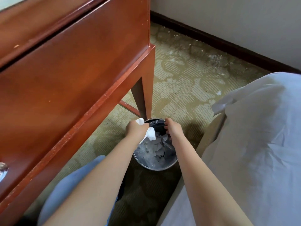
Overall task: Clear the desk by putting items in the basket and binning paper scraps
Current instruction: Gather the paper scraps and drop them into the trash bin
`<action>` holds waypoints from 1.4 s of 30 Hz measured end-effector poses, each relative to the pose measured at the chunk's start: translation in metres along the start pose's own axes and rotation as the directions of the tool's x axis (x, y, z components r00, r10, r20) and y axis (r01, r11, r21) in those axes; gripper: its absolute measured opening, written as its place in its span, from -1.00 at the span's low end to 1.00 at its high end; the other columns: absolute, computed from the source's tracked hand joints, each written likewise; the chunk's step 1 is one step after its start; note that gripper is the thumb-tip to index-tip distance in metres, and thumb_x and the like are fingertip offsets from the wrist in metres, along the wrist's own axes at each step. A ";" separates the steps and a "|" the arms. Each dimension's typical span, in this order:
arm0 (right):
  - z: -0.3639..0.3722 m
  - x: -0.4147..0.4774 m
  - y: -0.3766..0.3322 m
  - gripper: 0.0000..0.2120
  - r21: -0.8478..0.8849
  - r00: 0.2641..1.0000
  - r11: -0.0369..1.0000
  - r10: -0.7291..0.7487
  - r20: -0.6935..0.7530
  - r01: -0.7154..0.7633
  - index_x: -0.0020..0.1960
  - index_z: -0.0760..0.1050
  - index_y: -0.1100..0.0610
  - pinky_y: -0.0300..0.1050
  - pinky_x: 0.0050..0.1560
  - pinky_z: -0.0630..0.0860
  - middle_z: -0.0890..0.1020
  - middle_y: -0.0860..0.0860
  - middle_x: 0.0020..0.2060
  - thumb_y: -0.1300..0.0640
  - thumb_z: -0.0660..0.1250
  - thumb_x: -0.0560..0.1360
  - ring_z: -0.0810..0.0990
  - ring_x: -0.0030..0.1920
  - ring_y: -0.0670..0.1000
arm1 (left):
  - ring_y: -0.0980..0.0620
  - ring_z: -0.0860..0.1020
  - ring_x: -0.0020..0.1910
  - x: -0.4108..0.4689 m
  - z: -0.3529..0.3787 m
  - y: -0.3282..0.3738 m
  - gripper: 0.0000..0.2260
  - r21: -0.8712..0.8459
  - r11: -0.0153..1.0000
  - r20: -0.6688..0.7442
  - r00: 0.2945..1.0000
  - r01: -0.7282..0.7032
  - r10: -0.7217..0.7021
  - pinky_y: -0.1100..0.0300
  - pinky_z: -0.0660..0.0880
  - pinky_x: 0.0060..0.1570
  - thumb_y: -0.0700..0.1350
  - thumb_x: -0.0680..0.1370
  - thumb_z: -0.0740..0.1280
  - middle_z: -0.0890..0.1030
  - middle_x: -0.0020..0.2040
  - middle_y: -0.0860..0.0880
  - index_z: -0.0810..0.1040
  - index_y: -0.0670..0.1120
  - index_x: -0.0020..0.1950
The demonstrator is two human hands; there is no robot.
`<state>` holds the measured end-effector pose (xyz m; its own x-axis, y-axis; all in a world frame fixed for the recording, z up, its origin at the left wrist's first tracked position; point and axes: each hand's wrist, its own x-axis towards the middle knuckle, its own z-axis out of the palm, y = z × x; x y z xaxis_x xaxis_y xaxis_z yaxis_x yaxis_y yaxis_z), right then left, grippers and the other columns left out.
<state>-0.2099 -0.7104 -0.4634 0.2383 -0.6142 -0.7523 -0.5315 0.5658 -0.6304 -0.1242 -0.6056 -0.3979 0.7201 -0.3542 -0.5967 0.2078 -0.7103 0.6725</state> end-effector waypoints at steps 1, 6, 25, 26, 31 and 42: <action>-0.002 0.003 0.001 -0.57 0.002 1.000 1.000 -0.001 -0.014 0.001 0.27 0.49 0.15 -0.02 -0.01 0.33 0.56 0.08 0.15 -0.09 0.22 0.53 0.49 0.10 0.11 | -0.19 0.55 0.11 0.001 0.001 -0.003 -0.63 -0.031 0.999 0.002 0.999 0.044 -0.044 0.05 0.49 0.05 -0.12 0.49 0.33 0.58 0.15 -0.22 0.49 -0.25 0.24; -0.001 0.010 0.003 -0.63 0.055 1.000 0.998 -0.004 -0.017 0.005 0.18 0.54 0.17 -0.05 -0.02 0.39 0.61 0.05 -0.01 -0.06 0.22 0.53 0.54 0.00 0.08 | -0.11 0.50 0.04 0.010 0.001 -0.009 -0.59 -0.027 0.997 0.016 0.997 0.079 -0.078 0.18 0.38 -0.08 -0.06 0.54 0.31 0.53 0.19 -0.16 0.42 -0.21 0.34; -0.006 0.015 -0.004 -0.68 0.067 1.000 0.997 -0.020 -0.013 0.021 0.17 0.52 0.17 -0.14 -0.26 0.35 0.62 -0.01 -0.21 0.00 0.22 0.53 0.52 -0.22 -0.03 | -0.19 0.57 0.05 0.014 0.019 -0.003 -0.61 -0.073 0.952 0.195 0.940 0.297 -0.279 -0.05 0.57 0.04 -0.10 0.49 0.34 0.56 0.03 -0.19 0.40 -0.24 0.26; -0.006 0.015 -0.003 -0.68 0.066 1.000 0.998 -0.023 -0.014 0.024 0.17 0.52 0.17 -0.14 -0.26 0.34 0.62 -0.01 -0.20 0.00 0.22 0.52 0.52 -0.22 -0.03 | -0.17 0.54 0.10 0.013 0.020 -0.002 -0.61 -0.081 0.947 0.218 0.933 0.310 -0.287 -0.04 0.57 0.05 -0.08 0.51 0.34 0.51 0.05 -0.15 0.39 -0.22 0.27; -0.005 0.015 -0.004 -0.68 0.062 1.000 0.998 -0.018 -0.010 0.019 0.19 0.50 0.18 -0.15 -0.30 0.31 0.61 -0.01 -0.22 0.04 0.22 0.53 0.53 -0.22 -0.02 | -0.18 0.40 0.29 0.009 0.018 0.004 -0.54 -0.059 0.945 0.257 0.920 0.321 -0.297 -0.10 0.49 0.13 -0.02 0.56 0.27 0.38 0.36 -0.15 0.29 -0.12 0.41; 0.003 -0.021 -0.017 -0.60 -0.032 0.998 0.997 -0.067 -0.003 0.067 0.18 0.52 0.36 -0.08 -0.17 0.32 0.65 0.23 0.04 0.13 0.24 0.45 0.45 -0.18 0.04 | -0.09 0.44 0.24 -0.015 0.000 0.026 -0.62 0.056 0.989 0.240 0.959 0.140 -0.150 0.02 0.40 0.07 -0.04 0.56 0.25 0.48 0.27 -0.09 0.40 -0.15 0.35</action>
<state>-0.2031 -0.7058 -0.4375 0.2708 -0.6528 -0.7074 -0.5402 0.5052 -0.6730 -0.1295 -0.6186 -0.3711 0.5009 -0.3793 -0.7780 0.2695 -0.7859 0.5566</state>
